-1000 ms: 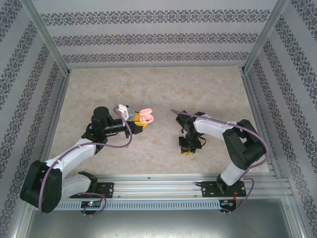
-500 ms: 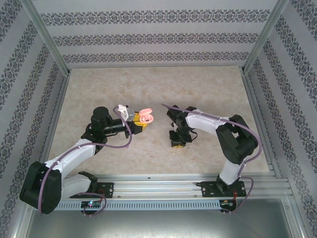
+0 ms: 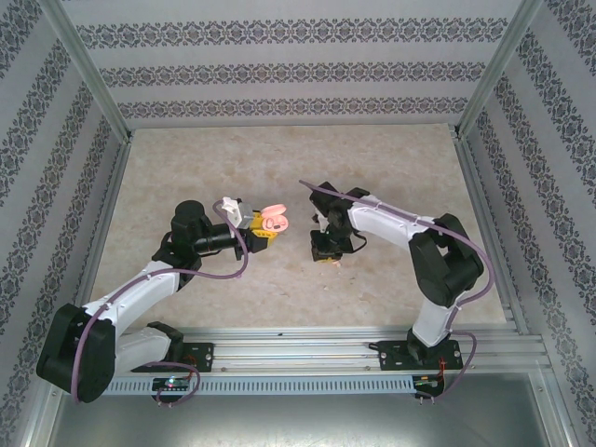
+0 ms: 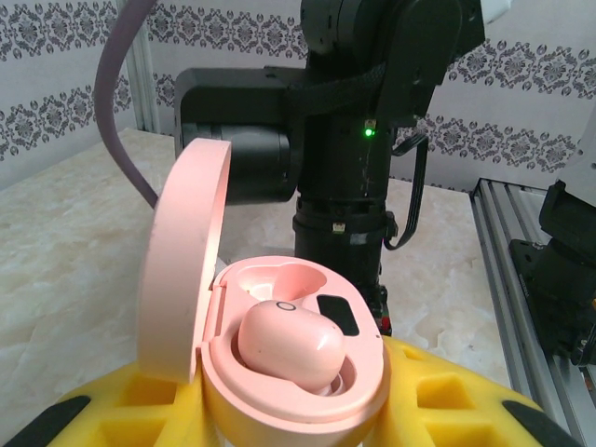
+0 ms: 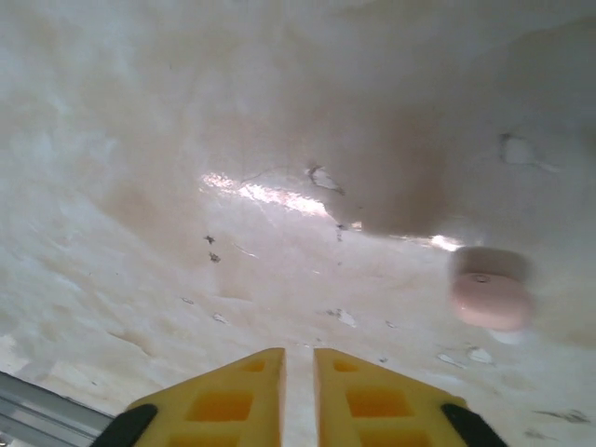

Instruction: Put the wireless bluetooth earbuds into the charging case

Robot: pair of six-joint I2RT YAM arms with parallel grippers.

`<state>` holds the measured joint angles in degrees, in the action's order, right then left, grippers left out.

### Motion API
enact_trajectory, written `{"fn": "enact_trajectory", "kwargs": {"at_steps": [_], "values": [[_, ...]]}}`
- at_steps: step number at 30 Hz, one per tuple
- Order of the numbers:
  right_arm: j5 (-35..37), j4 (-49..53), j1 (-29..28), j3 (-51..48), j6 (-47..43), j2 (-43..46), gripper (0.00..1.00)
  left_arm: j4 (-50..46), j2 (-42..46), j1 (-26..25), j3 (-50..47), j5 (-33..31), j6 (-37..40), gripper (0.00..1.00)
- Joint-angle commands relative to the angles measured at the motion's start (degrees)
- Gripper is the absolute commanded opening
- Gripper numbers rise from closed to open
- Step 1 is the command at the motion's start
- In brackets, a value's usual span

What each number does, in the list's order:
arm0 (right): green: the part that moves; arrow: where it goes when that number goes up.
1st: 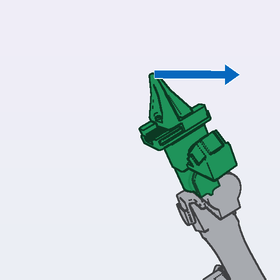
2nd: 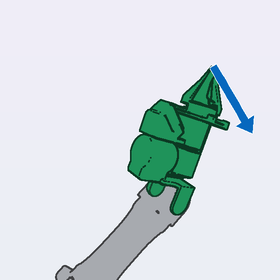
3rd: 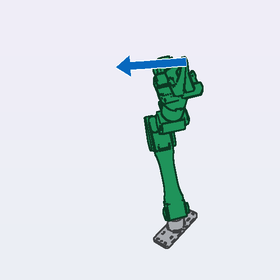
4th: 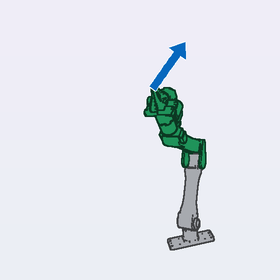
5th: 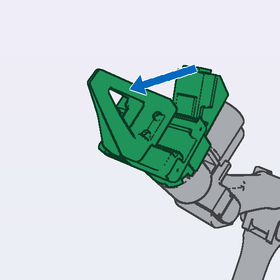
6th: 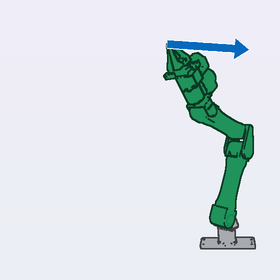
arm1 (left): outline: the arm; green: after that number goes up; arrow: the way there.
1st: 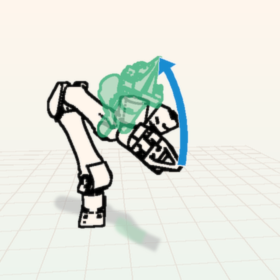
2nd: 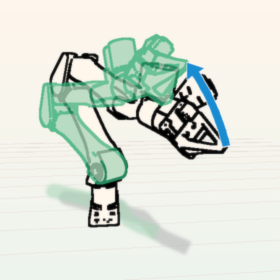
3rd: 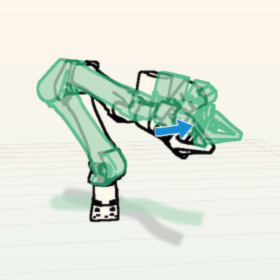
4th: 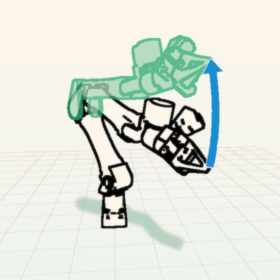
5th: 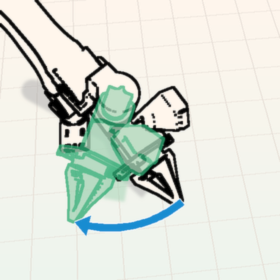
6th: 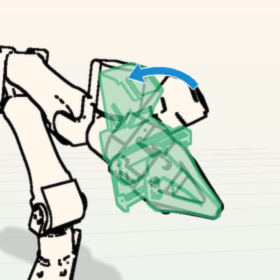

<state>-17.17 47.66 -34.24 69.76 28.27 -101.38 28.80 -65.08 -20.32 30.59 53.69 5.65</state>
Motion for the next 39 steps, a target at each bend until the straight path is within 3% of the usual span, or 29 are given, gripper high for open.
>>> {"fn": "enact_trajectory", "kwargs": {"at_steps": [1,7,15,26,39], "values": [[4.6,2.2,1.8,0.4,-4.0,3.0,0.21,-1.2,1.7,-0.5,0.2,0.5,1.4,0.14],[3.2,-2.9,7.3,-5.0,-5.1,5.7,0.29,-1.6,2.1,-0.5,0.0,0.2,1.7,0.14],[-5.7,-12.5,11.0,-12.4,-1.0,4.2,0.36,-1.8,2.7,-0.5,-0.2,0.2,1.6,0.14],[-11.8,-19.6,10.9,-17.9,4.4,3.6,0.35,-2.9,3.7,-0.5,-0.1,0.0,1.7,0.15],[-11.3,-19.9,7.4,-19.4,6.7,8.2,0.35,-2.5,3.3,-0.5,-0.3,0.0,1.6,0.15]]}}
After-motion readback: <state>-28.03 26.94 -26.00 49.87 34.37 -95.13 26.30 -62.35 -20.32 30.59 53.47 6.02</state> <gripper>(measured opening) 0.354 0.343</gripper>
